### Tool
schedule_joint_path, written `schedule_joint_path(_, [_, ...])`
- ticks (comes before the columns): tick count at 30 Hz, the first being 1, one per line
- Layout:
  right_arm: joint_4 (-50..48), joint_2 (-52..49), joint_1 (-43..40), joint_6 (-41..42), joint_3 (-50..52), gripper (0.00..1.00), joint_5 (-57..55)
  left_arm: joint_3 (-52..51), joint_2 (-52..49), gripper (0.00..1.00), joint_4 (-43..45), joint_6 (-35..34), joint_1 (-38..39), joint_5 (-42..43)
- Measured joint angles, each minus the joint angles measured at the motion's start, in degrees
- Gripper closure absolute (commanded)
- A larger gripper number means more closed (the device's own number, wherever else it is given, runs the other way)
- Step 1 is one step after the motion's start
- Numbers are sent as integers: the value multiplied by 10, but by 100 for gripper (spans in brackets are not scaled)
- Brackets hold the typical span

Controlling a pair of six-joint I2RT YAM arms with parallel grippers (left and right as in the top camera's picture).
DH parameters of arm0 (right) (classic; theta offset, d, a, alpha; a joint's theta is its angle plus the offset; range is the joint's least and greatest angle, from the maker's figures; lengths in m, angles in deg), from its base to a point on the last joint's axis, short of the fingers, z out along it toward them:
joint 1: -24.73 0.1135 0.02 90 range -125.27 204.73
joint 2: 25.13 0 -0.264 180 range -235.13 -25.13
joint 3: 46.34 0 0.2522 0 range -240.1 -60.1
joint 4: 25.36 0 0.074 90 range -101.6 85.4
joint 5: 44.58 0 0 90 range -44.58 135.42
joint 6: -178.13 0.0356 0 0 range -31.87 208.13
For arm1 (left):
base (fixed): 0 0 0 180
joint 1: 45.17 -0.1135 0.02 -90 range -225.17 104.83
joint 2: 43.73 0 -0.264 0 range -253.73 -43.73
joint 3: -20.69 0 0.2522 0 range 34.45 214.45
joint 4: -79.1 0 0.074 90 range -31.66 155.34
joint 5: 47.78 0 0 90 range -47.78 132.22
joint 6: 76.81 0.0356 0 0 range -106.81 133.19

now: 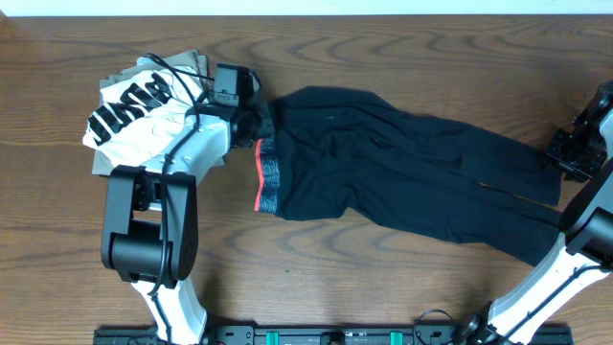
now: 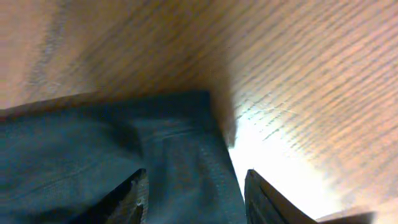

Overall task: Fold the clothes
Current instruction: 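Pull the leg ends rightward with the right gripper to straighten the leggings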

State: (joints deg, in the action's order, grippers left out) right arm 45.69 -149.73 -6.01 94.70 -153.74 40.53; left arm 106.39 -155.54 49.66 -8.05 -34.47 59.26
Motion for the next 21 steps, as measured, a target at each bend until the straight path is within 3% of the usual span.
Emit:
schedule_joint_path(9, [-19, -7, 0, -6, 0, 52, 19, 0, 0, 94, -4, 0, 7, -7])
schedule_joint_path(13, [-23, -21, 0, -8, -2, 57, 30, 0, 0, 94, -6, 0, 7, -7])
schedule_joint_path(14, [-23, -22, 0, -8, -2, 64, 30, 0, 0, 94, -7, 0, 7, -7])
schedule_joint_path(16, [-24, -23, 0, -11, -3, 90, 39, 0, 0, 93, -7, 0, 7, -7])
schedule_joint_path(17, [-27, -23, 0, -12, -3, 99, 48, 0, 0, 94, -7, 0, 7, -7])
schedule_joint_path(21, [-30, -24, -1, -20, -8, 99, 73, 0, 0, 94, -7, 1, 7, -7])
